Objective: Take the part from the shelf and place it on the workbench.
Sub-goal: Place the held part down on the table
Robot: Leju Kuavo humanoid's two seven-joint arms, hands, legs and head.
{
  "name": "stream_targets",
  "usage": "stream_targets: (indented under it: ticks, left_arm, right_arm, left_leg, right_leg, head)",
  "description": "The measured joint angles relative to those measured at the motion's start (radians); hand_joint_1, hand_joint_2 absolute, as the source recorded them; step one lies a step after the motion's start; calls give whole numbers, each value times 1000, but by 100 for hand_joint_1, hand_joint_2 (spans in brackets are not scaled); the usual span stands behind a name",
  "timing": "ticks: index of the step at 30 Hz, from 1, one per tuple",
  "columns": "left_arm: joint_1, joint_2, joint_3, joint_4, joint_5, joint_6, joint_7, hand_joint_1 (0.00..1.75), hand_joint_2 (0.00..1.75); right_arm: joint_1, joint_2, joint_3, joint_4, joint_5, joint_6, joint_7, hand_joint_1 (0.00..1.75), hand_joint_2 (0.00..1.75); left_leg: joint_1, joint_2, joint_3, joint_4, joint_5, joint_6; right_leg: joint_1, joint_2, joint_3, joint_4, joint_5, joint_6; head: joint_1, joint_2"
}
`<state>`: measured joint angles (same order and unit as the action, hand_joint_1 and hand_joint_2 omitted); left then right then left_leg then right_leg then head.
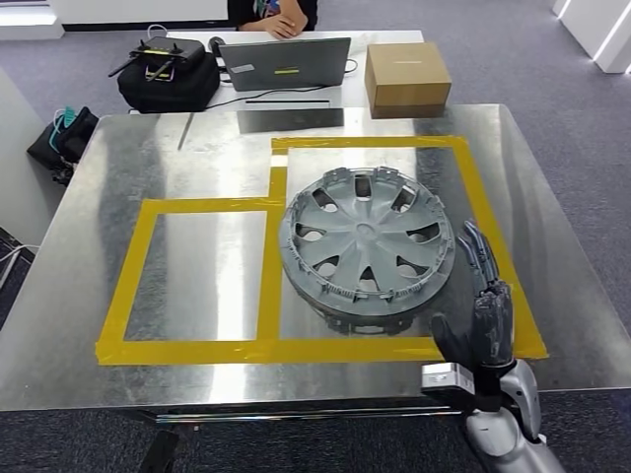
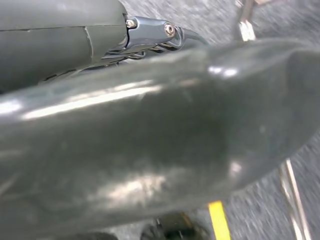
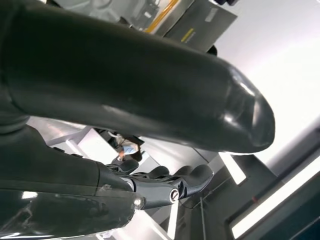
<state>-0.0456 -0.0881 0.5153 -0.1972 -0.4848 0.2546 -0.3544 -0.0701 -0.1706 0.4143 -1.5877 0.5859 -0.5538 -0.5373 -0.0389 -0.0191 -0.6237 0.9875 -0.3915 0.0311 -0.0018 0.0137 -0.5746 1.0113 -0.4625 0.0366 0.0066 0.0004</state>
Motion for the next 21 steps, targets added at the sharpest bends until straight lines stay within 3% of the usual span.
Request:
stream_targets:
  ticks: [9, 11, 13, 15, 16, 17, 18, 21]
  left_arm:
    - [0, -6, 17, 0, -7, 28, 31, 0, 0]
    - [-1, -8, 18, 0, -9, 30, 36, 0, 0]
    - [-2, -13, 19, 0, -11, 31, 42, 0, 0]
    - [-2, -17, 19, 0, -12, 32, 45, 0, 0]
    - [-1, -19, 19, 0, -13, 32, 46, 0, 0]
    - [-1, -20, 19, 0, -14, 32, 47, 0, 0]
    - [-1, -21, 20, 0, -15, 32, 48, 0, 0]
    - [-1, -23, 20, 0, -15, 32, 48, 0, 0]
  right_arm:
    - [1, 30, 1, -39, -8, 25, -12, 0, 0]
    - [-1, 32, 1, -44, -8, 27, -13, 0, 0]
    - [-6, 33, 2, -46, -9, 31, -14, 0, 0]
    - [-10, 35, 4, -43, -9, 33, -16, 0, 0]
    - [-10, 35, 5, -42, -8, 34, -17, 0, 0]
    - [-10, 35, 6, -40, -8, 34, -18, 0, 0]
    - [-10, 35, 6, -38, -8, 34, -19, 0, 0]
    - [-16, 36, 7, -35, -8, 34, -21, 0, 0]
  left_leg:
    - [-5, 0, 1, -1, -4, 12]
    - [1, 1, 6, -8, 3, 18]
    - [8, 3, 10, -13, 8, 23]
    - [9, 3, 9, -13, 8, 24]
    - [9, 3, 9, -13, 8, 24]
    - [9, 3, 8, -13, 9, 24]
    - [9, 3, 8, -13, 9, 23]
    - [8, 1, 6, -9, 13, 14]
  right_leg:
    - [-6, 0, 5, -8, 0, 12]
    - [-3, -1, 0, 4, -13, 17]
    - [-1, -3, -31, 81, -69, 21]
    - [-2, -5, -84, 217, -144, 23]
    - [-3, -5, -106, 270, -165, 24]
    - [-3, -5, -113, 292, -167, 25]
    - [-3, -5, -101, 276, -150, 25]
    - [-5, -4, 14, 77, -59, 23]
  head:
    - [0, 0]
    - [0, 0]
    - [3, 0]
    - [5, 0]
    - [5, 0]
    - [5, 0]
    - [5, 0]
    - [5, 0]
